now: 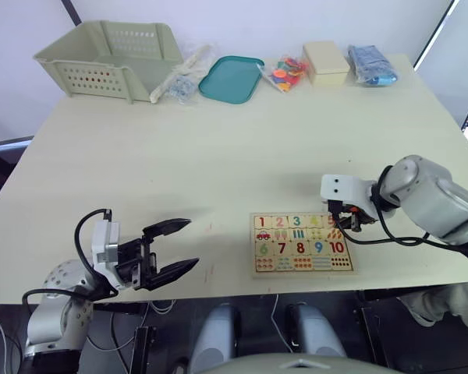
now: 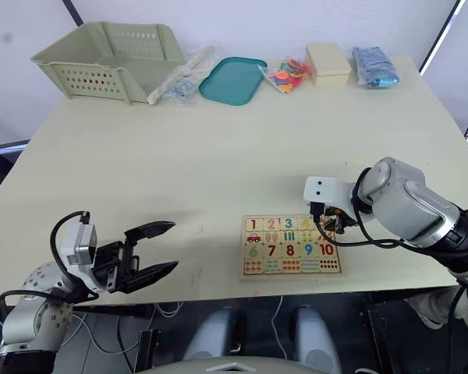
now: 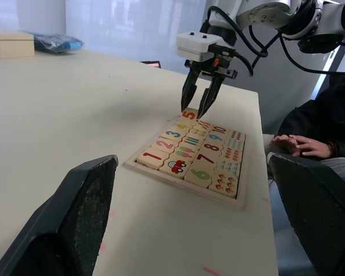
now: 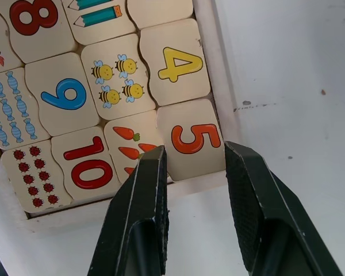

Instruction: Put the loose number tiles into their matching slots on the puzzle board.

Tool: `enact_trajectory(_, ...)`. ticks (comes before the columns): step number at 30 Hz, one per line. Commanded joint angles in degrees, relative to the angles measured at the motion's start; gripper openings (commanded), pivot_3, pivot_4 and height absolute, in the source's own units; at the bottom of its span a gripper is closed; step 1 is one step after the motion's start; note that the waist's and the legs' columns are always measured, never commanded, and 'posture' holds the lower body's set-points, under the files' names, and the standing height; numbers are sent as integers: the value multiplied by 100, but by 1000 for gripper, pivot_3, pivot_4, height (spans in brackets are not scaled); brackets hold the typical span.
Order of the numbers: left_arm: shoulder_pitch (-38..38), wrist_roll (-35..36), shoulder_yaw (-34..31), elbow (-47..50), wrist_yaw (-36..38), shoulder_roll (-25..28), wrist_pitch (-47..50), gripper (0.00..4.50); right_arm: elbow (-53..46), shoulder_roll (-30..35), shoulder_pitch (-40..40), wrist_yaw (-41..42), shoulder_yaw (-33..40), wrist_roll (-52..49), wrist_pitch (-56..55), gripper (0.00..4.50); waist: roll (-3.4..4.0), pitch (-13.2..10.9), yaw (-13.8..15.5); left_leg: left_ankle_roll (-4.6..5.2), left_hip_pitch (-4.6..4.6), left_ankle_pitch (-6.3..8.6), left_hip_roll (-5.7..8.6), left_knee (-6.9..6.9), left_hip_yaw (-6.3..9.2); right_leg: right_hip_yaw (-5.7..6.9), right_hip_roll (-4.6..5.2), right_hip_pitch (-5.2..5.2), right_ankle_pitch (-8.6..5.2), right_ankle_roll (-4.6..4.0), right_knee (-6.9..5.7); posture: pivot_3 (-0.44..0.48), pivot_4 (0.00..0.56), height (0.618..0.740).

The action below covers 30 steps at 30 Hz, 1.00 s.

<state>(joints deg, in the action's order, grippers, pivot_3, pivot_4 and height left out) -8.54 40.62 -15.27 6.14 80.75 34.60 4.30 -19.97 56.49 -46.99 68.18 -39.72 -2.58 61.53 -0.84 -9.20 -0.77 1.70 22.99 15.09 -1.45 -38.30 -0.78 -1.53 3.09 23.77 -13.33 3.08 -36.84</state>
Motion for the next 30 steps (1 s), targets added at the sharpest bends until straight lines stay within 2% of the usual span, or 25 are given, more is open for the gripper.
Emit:
enact_trajectory(1,5,23,-56,143,7,22,-84,4500,-116,86,1,12,121,42,-6,877,0,0,0,0,0,0,0,0,0,0,0,0,0,0,0,0,150,740)
enact_trajectory(17,-1,26,-39,178,-15,14,-65,4500,-50,70,8,1,132,57,-32,877,0,0,0,0,0,0,0,0,1,0,0,0,0,0,0,0,150,740)
enact_trajectory(18,-8,30,-44,181,-14,16,-65,4500,-54,69,7,4,127,57,-31,1678,0,0,0,0,0,0,0,0,1,0,0,0,0,0,0,0,150,740)
enact_trajectory(20,-17,35,-50,186,-12,18,-63,4500,-52,63,4,2,123,60,-32,2242,0,0,0,0,0,0,0,0,1,0,0,0,0,0,0,0,150,740)
enact_trajectory(23,-21,29,-51,190,-22,17,-65,4500,-38,58,5,2,125,65,-43,3681,0,0,0,0,0,0,0,0,0,0,0,0,0,0,0,0,150,740)
enact_trajectory(25,-23,27,-50,194,-30,14,-66,4500,-35,55,6,2,128,65,-47,4438,0,0,0,0,0,0,0,0,1,0,0,0,0,0,0,0,150,740)
enact_trajectory(30,-22,23,-40,201,-47,10,-71,4500,-57,75,30,-5,211,32,-66,4438,0,0,0,0,0,0,0,0,1,0,0,0,0,0,0,0,150,740)
